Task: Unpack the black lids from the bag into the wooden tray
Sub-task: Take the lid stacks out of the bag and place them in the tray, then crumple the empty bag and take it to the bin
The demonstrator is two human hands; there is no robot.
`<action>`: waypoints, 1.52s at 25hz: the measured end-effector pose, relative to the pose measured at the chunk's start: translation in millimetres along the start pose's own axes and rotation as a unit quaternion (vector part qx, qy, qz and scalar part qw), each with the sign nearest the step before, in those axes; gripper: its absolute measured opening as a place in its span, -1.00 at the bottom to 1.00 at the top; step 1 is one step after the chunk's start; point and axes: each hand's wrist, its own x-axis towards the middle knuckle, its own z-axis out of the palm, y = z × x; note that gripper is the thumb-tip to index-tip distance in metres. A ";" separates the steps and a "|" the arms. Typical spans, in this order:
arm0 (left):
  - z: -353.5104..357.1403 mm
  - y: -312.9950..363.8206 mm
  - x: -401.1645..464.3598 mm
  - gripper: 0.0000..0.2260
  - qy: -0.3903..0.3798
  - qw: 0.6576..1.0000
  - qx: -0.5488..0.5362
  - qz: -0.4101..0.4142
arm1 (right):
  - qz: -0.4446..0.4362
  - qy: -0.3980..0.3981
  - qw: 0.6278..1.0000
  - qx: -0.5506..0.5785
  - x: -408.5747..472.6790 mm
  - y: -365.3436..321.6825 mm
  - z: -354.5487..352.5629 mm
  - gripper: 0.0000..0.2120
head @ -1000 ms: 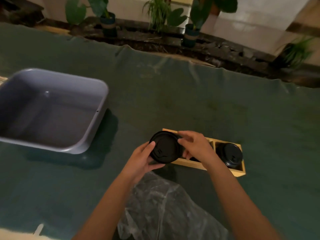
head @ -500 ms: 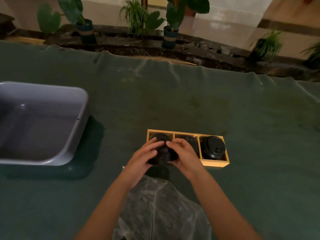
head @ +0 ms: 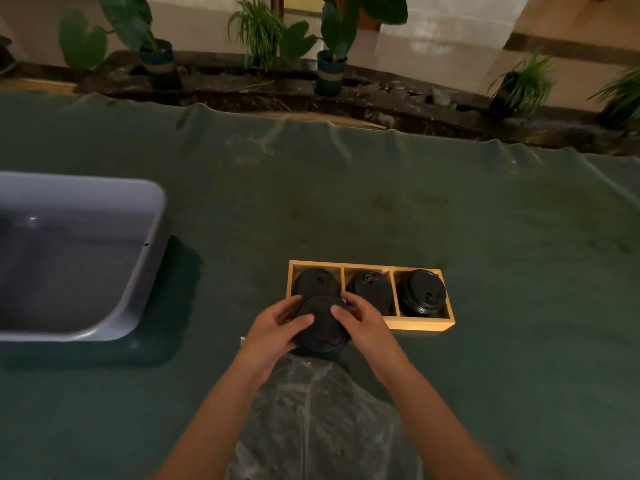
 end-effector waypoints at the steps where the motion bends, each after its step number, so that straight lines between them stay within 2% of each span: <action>1: -1.4 -4.3 -1.5 -0.63 -0.008 1.000 0.012 -0.001 | 0.014 -0.001 1.000 0.000 -2.0 7.4 -1.8 -0.68; 3: -5.1 -12.1 -4.9 -0.68 -0.039 0.999 0.015 -0.013 | 0.038 -0.001 0.997 0.060 -7.5 18.8 -5.9 -0.75; 5: -5.6 -16.7 -6.8 -0.74 -0.059 0.996 0.071 -0.013 | 0.047 0.026 0.994 0.098 -9.5 27.7 -9.6 -0.81; 7: -0.6 -16.2 -2.8 -0.79 -0.025 0.987 0.159 0.018 | 0.049 0.055 0.991 0.110 -8.1 33.7 -10.9 -0.87; 9: 4.9 -7.8 8.5 -0.77 0.035 0.982 0.181 0.037 | 0.046 0.069 0.991 0.103 1.4 29.1 -11.3 -0.87; 11: 6.2 7.3 28.2 -0.74 0.073 0.982 0.169 0.050 | 0.021 0.080 0.996 0.042 23.7 14.3 -12.3 -0.77; 14: 5.1 26.9 61.4 -0.79 0.113 0.978 0.161 0.067 | -0.026 0.082 0.988 -0.126 62.6 -15.9 -10.4 -0.67; 17: 3.6 26.8 84.1 -0.85 0.132 0.975 0.172 0.047 | -0.035 0.095 0.968 -0.230 87.0 -23.5 -7.1 -0.64; 19: -3.1 18.5 94.6 -0.81 0.133 0.969 0.206 0.040 | -0.031 0.098 0.958 -0.269 94.3 -18.9 -4.8 -0.66; 22: -13.6 7.4 100.6 -0.72 0.135 0.949 0.281 0.038 | -0.044 0.088 0.941 -0.323 98.3 -9.0 2.9 -0.68; 25: -16.3 0.3 102.2 -0.74 0.155 0.936 0.309 0.062 | -0.060 0.093 0.932 -0.346 100.0 -3.8 8.2 -0.71; 28: -11.2 0.4 104.2 -0.76 0.195 0.909 0.357 0.093 | -0.083 0.118 0.918 -0.369 104.2 -3.9 9.9 -0.72; 31: -6.0 0.8 106.3 -0.76 0.199 0.907 0.357 0.100 | -0.103 0.140 0.905 -0.388 106.4 -3.8 10.6 -0.69; 34: -4.1 -0.1 106.2 -0.75 0.184 0.912 0.348 0.116 | -0.109 0.124 0.890 -0.425 109.5 -3.0 11.7 -0.65; 38: -1.4 -2.0 107.9 -0.76 0.216 0.890 0.384 0.117 | -0.095 0.138 0.886 -0.433 115.7 -3.9 12.4 -0.68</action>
